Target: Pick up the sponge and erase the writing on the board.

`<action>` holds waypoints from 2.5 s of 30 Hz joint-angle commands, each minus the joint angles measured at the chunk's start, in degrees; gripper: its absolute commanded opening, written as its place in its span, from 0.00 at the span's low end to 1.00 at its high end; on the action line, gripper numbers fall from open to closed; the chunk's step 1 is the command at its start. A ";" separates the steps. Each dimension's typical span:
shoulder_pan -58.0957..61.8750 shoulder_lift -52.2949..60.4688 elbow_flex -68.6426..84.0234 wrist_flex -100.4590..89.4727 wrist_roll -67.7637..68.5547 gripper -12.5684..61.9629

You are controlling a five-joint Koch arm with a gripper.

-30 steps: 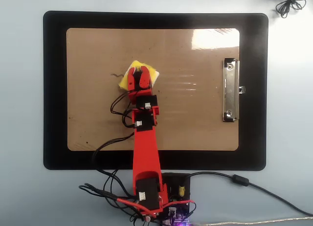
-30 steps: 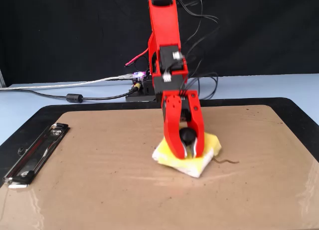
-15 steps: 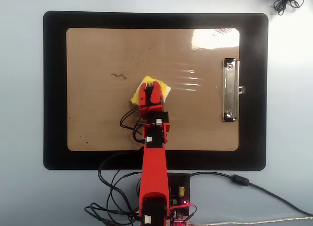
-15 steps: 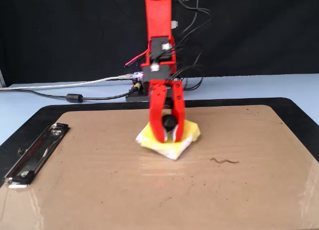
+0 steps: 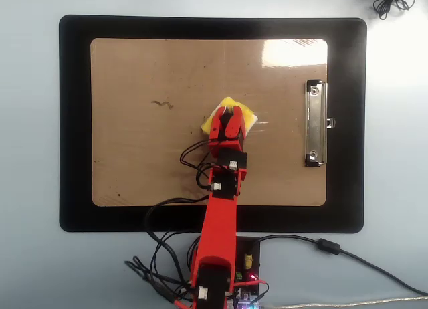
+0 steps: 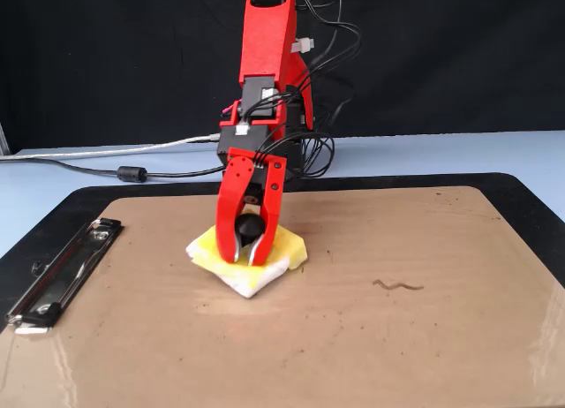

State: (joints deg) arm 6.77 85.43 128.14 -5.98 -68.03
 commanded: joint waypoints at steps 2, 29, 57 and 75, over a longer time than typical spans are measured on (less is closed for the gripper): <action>0.62 17.31 14.50 1.23 -0.53 0.06; -22.24 9.23 7.03 2.55 -23.20 0.06; -32.34 -25.31 -31.29 6.15 -24.26 0.06; -37.79 -23.03 -31.03 8.96 -30.50 0.06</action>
State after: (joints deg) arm -28.04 57.83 92.99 -1.23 -93.52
